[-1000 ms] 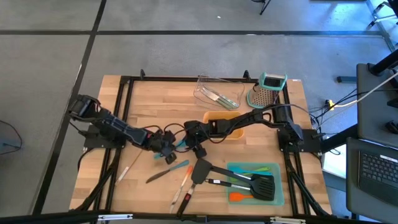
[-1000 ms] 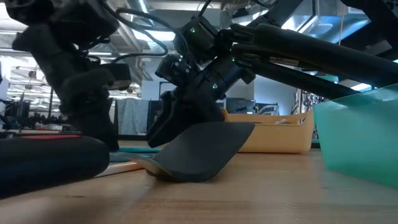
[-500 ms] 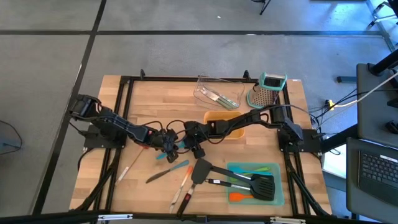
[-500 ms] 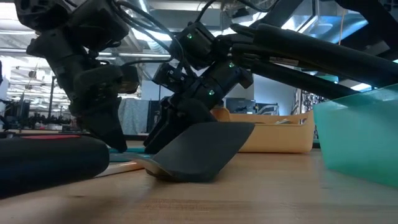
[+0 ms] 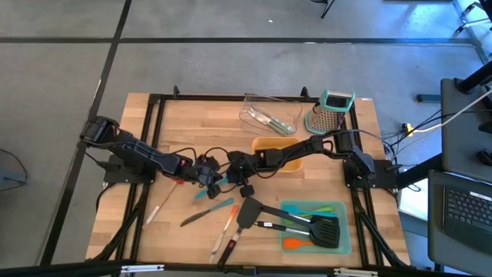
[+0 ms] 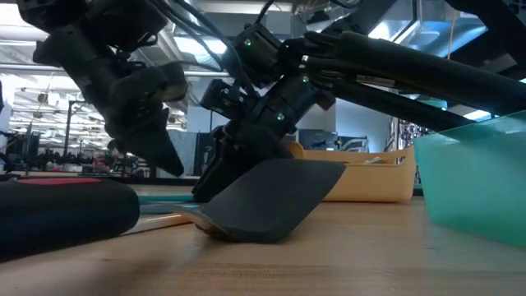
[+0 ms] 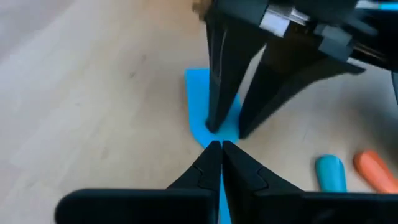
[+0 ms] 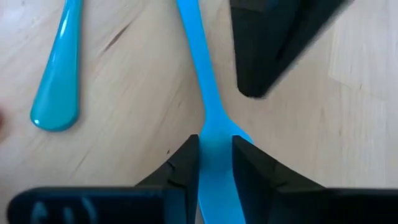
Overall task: Pick & Place Kitchen Items
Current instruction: Put the blue silicone spatula into the green bin
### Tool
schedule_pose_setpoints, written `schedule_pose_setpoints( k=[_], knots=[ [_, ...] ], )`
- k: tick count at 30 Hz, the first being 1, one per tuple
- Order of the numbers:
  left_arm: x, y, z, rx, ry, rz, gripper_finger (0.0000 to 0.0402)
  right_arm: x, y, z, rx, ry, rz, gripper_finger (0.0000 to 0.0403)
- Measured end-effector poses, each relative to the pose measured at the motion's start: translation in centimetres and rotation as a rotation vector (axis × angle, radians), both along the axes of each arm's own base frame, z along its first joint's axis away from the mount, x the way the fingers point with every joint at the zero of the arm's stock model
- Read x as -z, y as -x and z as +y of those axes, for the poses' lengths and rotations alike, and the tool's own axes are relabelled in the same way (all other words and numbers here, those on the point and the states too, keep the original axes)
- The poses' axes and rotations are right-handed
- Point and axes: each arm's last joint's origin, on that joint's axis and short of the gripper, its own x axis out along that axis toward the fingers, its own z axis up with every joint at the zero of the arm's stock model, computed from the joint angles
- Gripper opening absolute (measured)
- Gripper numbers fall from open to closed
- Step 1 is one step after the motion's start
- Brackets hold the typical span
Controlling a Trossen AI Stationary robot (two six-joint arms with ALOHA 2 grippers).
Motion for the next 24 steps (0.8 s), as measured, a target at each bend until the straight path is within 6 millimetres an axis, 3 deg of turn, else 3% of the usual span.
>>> schedule_pose_setpoints(
  k=[12,24],
  knots=[
    [-0.4,0.9,-2.9,0.13,-0.085,-0.019,0.0012,-0.5,-0.3,0.0,0.04,-0.01,0.026,0.0091],
    [-0.4,1.5,-4.3,0.105,-0.127,-0.046,0.0004,-1.3,-0.9,0.9,0.128,0.088,0.046,0.0246]
  ],
)
